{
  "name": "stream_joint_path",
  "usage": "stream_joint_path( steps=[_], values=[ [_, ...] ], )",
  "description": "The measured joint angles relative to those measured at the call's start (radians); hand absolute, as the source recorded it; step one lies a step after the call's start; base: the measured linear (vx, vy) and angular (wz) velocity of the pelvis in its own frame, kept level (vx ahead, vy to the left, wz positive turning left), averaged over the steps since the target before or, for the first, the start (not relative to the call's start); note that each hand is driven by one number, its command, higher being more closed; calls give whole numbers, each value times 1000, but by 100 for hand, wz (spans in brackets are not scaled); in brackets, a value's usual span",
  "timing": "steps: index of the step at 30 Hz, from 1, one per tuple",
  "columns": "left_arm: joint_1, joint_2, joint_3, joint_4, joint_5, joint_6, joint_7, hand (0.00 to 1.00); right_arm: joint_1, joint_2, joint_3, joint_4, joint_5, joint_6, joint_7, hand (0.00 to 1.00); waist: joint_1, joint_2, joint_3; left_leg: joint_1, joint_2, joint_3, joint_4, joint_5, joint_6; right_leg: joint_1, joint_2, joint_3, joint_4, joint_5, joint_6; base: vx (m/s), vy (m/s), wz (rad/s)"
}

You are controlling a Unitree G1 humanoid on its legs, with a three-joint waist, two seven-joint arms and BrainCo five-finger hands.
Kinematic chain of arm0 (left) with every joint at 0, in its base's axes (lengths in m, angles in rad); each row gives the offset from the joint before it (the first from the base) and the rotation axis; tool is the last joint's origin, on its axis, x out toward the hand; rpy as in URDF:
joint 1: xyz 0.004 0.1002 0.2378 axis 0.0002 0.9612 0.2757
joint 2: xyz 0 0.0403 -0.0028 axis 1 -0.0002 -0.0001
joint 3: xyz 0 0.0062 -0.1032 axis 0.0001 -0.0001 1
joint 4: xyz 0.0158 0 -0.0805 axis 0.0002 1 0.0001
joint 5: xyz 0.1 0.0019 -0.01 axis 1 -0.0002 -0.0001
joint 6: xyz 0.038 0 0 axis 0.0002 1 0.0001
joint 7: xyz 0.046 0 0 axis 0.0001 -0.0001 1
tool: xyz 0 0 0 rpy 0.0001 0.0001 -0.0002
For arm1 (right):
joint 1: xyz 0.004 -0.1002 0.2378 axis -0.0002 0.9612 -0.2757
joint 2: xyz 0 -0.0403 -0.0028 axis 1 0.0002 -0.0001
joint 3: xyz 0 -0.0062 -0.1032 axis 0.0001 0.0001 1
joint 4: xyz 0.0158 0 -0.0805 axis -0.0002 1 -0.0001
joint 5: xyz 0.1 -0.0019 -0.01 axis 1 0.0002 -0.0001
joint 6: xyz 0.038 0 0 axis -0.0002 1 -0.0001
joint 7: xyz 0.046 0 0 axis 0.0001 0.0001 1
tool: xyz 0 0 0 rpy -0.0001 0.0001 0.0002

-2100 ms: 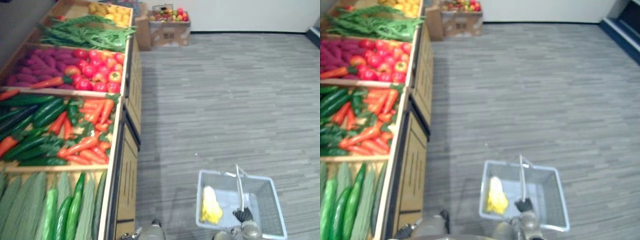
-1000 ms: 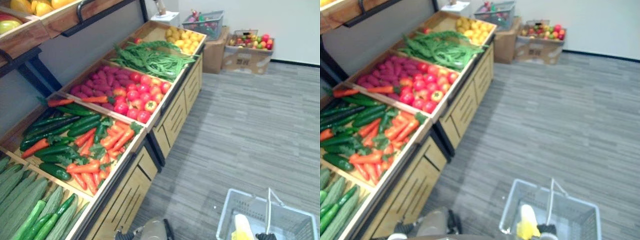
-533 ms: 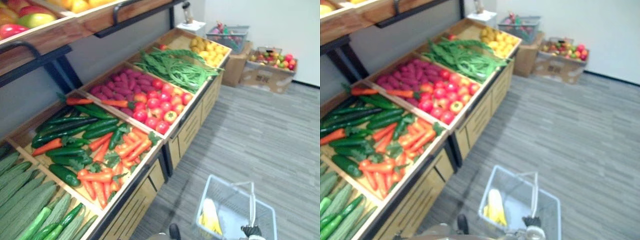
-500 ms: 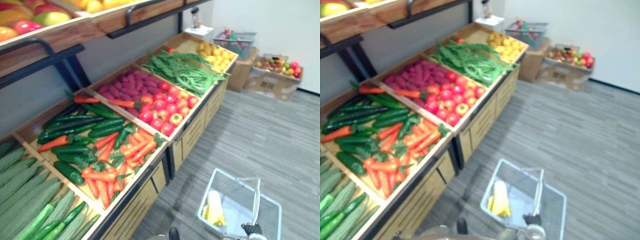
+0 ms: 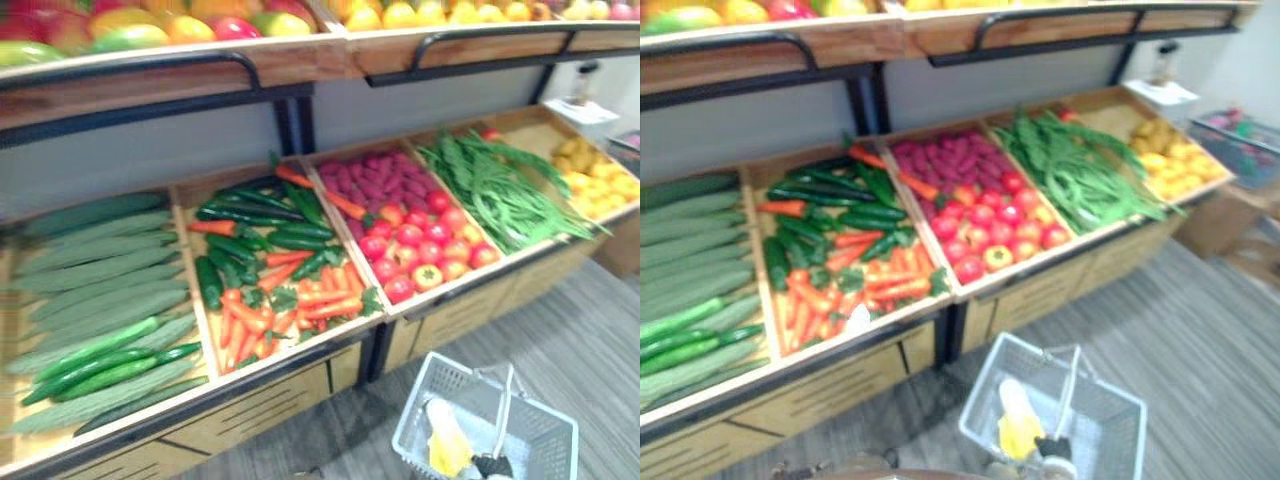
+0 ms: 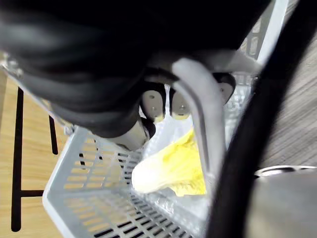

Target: Pick vegetable in the basket

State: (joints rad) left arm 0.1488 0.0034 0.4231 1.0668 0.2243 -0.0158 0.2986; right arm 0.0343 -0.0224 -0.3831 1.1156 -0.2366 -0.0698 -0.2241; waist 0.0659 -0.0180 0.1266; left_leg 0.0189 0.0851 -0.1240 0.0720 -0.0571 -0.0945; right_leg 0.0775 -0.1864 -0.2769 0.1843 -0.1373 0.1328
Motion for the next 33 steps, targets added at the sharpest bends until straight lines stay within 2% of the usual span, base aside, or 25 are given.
stream_joint_path(
  steps=[1, 2, 3, 4, 5, 6, 7, 10, 12, 13, 18, 21, 26, 30, 33],
  values=[
    [4, -2, 17, 1, -26, -3, -1, 0, -1, -4, -6, 0, 0, 3, 7, 100, -8, 11, -3, -21, 17, 16, 0, 14, -3, 27, 11, -73, -15, -2, -5, 209, -229, 113],
    [3, -1, 17, 1, -26, -3, -1, 0, -1, -4, -7, 0, 0, 3, 8, 100, -10, 11, -3, -26, 20, 25, 1, 16, 0, 31, 11, -85, -17, -3, -6, 157, -172, 121],
    [2, 1, 17, 1, -27, -4, -6, 0, 1, -2, -26, 1, 0, 3, 13, 100, -12, 10, -3, -38, 41, 104, 9, 22, 12, 45, 12, -141, -20, -5, -11, 104, -84, 105],
    [1, 4, 15, 6, -27, -6, -14, 0, 3, -2, -54, 7, 1, 3, 15, 100, -14, 8, -2, -52, 74, 227, 33, 26, 26, 65, 8, -184, -21, -7, -13, 84, -61, 113],
    [1, 5, 14, 9, -28, -6, -17, 0, 3, -3, -69, 14, 1, 3, 15, 100, -14, 8, -2, -51, 89, 295, 46, 28, 28, 76, 4, -197, -21, -7, -13, 100, 6, 97],
    [3, 9, 7, 10, -28, -6, -20, 0, 3, -7, -85, 25, 2, 3, 15, 100, -18, 8, -2, -51, 102, 413, 69, 34, 29, 94, -9, -216, -16, -7, -13, 68, 94, 68],
    [5, 13, -21, 21, -27, -6, -22, 0, 2, -16, -86, 34, 3, 3, 15, 100, -21, 5, -2, -47, 93, 471, 73, 43, 42, 100, -22, -213, -10, -8, -13, 62, 118, 51],
    [6, 46, -75, 49, -27, -5, -30, 0, -3, -3, -81, 39, 16, 2, 20, 100, -26, -5, -9, -27, 50, 469, 8, 65, 48, 101, -35, -189, -40, -8, -13, 0, 71, 8],
    [5, 65, -113, 50, -27, -5, -38, 0, -2, 1, -83, 40, 19, 2, 31, 100, -36, -21, -1, 22, 3, 463, -150, 152, 51, 98, -40, -178, -77, -12, -6, -45, 42, 14],
    [3, 68, -120, 54, -26, -5, -40, 0, -2, 1, -83, 40, 20, 3, 32, 100, -38, -21, 2, 28, -9, 451, -179, 166, 52, 100, -40, -180, -81, -16, -1, -87, 25, 28],
    [-4, 87, -194, 83, -25, -7, -50, 0, 12, -3, -81, 40, 22, 2, 31, 100, -60, -23, 15, 33, -30, 398, -180, 174, 59, 137, -51, -225, -79, -37, 10, -53, -4, 30],
    [-7, 90, -210, 86, -30, -8, -50, 0, 11, -7, -59, 40, 21, -1, 32, 100, -60, -25, 16, 26, -34, 379, -180, 177, 60, 144, -51, -246, -79, -39, 13, -8, -17, 22],
    [-7, 110, -229, 114, -189, -22, -74, 0, 6, -12, -41, 43, 21, 0, 33, 100, -59, -30, 15, 15, -35, 381, -180, 175, 57, 136, -50, -242, -80, -38, 12, 23, -10, 1],
    [-6, 118, -227, 127, -345, -29, -131, 0, 2, -11, -42, 63, 20, 3, 38, 100, -60, -34, 12, 17, -33, 394, -180, 169, 50, 133, -47, -228, -87, -37, 11, 46, -18, -9],
    [-6, 118, -214, 125, -469, -52, -146, 0, -13, -12, -43, 79, 18, 4, 39, 100, -59, -40, 8, 20, -27, 410, -180, 161, 41, 129, -41, -211, -94, -38, 10, 52, -28, -10]
  ],
)
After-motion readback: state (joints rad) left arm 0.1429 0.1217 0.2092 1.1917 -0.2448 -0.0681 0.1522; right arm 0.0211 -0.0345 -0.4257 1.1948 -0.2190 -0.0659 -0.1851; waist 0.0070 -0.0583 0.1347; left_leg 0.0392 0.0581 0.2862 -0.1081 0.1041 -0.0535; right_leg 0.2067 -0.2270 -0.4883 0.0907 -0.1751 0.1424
